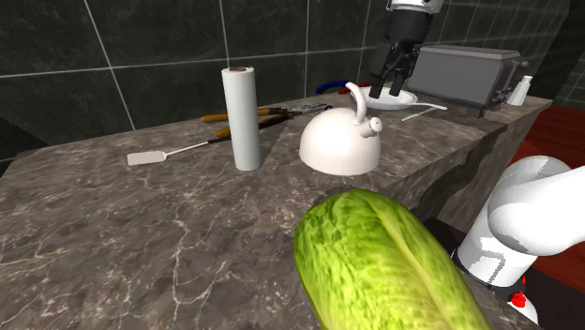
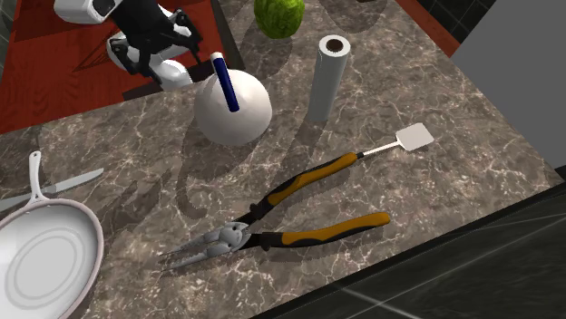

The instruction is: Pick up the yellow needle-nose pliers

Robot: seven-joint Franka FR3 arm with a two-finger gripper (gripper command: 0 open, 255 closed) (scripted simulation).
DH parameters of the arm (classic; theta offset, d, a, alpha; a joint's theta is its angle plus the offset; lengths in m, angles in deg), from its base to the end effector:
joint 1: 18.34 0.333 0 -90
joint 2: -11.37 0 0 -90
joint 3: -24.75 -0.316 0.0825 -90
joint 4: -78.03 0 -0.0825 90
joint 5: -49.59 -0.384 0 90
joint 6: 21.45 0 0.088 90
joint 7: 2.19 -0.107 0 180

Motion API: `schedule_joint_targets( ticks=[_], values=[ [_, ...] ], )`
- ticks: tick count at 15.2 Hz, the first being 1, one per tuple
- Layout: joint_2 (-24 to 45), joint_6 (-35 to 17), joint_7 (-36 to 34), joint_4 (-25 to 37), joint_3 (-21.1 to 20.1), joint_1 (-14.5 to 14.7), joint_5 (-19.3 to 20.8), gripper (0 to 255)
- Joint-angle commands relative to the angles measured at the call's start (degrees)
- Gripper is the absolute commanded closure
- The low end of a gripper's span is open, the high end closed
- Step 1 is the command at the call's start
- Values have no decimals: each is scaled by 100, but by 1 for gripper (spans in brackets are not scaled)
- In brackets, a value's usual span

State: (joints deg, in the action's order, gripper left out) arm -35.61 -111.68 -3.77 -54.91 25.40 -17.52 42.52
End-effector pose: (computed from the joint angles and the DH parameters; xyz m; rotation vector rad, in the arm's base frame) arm 0.2981 0.0127 0.6190 -3.0066 0.0259 -0.1087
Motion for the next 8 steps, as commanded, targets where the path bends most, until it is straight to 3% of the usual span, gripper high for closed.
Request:
schedule_joint_targets(
  ticks=[1,8],
  values=[
    [0,0,0,0,0,0,0,0],
    [1477,-719,-1661,703,-767,-352,-186,0]
  ],
)
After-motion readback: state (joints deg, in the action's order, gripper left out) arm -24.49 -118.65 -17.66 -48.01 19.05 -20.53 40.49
